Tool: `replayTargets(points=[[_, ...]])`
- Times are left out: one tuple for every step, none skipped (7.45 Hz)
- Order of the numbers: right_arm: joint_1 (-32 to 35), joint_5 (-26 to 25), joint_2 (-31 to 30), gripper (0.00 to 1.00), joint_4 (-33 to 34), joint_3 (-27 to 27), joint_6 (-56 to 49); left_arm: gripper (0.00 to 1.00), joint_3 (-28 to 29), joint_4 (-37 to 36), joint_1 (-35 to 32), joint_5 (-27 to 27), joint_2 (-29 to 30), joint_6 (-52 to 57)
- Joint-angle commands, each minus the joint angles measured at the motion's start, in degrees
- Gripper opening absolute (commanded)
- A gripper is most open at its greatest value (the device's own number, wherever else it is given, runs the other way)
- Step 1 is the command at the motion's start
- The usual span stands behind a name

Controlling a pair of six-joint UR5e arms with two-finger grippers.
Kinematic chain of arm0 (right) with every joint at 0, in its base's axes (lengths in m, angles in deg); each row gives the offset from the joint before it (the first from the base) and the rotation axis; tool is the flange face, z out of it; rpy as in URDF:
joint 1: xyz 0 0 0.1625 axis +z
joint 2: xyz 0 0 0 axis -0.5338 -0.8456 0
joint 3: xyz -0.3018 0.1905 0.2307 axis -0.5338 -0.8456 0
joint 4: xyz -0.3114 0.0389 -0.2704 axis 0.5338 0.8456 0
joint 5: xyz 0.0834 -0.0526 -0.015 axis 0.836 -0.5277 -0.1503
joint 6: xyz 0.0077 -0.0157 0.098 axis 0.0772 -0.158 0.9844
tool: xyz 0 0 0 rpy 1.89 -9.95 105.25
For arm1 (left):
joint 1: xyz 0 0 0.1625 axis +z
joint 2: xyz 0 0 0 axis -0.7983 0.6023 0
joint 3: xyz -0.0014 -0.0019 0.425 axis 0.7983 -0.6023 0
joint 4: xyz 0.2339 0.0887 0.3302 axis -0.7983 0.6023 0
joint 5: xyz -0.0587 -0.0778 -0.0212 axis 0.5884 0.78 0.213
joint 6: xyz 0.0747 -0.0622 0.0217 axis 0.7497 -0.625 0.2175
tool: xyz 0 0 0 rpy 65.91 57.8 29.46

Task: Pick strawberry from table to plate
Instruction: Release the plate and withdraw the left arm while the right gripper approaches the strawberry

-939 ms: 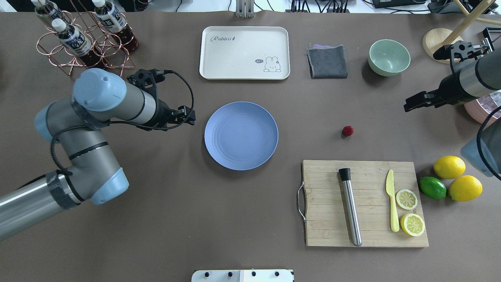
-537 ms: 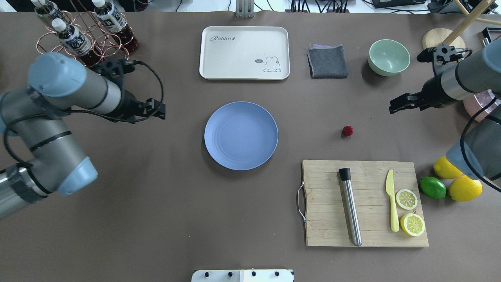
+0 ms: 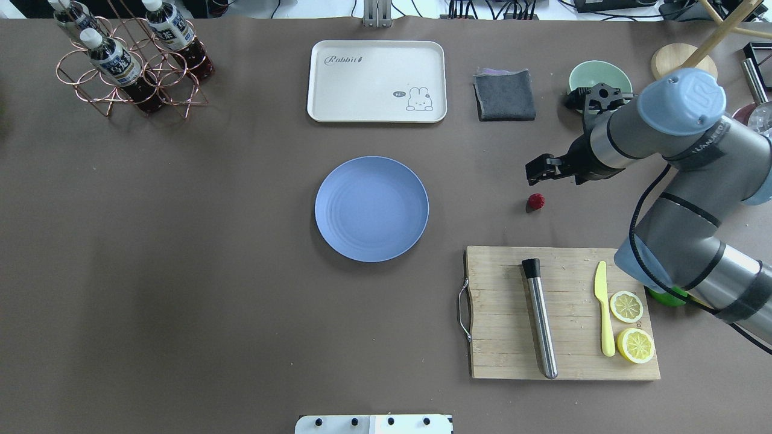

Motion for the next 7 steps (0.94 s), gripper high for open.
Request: replayTargets(points=[[-4.28, -4.8, 3.96, 0.98, 3.3, -1.33, 4.42, 0.98, 4.01, -7.41, -10.99, 1.44, -1.4, 19.4], [-5.26, -6.05, 4.32, 0.98, 2.95, -2.82, 4.54, 0.98, 4.3, -7.24, -11.72, 1.45, -1.41, 19.98], [-5.62, -7.02, 4.24, 0.97, 2.51, -4.92, 3.93, 0.98, 4.39, -7.15, -11.73, 1.45, -1.41, 19.99], [-5.62, -7.29, 3.71, 0.96, 1.46, -5.55, 3.75, 0.98, 4.3, -6.89, -11.82, 1.54, -1.49, 20.08], [-5.53, -7.2, 3.45, 0.96, -0.03, -5.99, 3.23, 0.98, 4.13, -6.71, -11.82, 1.54, -2.02, 19.99], [-5.45, -7.29, 3.45, 0.96, -0.22, -6.17, 1.92, 0.98, 4.04, -6.71, -11.82, 1.54, -2.37, 20.08], [-5.53, -7.29, 3.45, 0.93, -0.3, -6.78, 1.82, 0.98, 4.04, -6.63, -11.82, 1.54, -2.37, 20.08]])
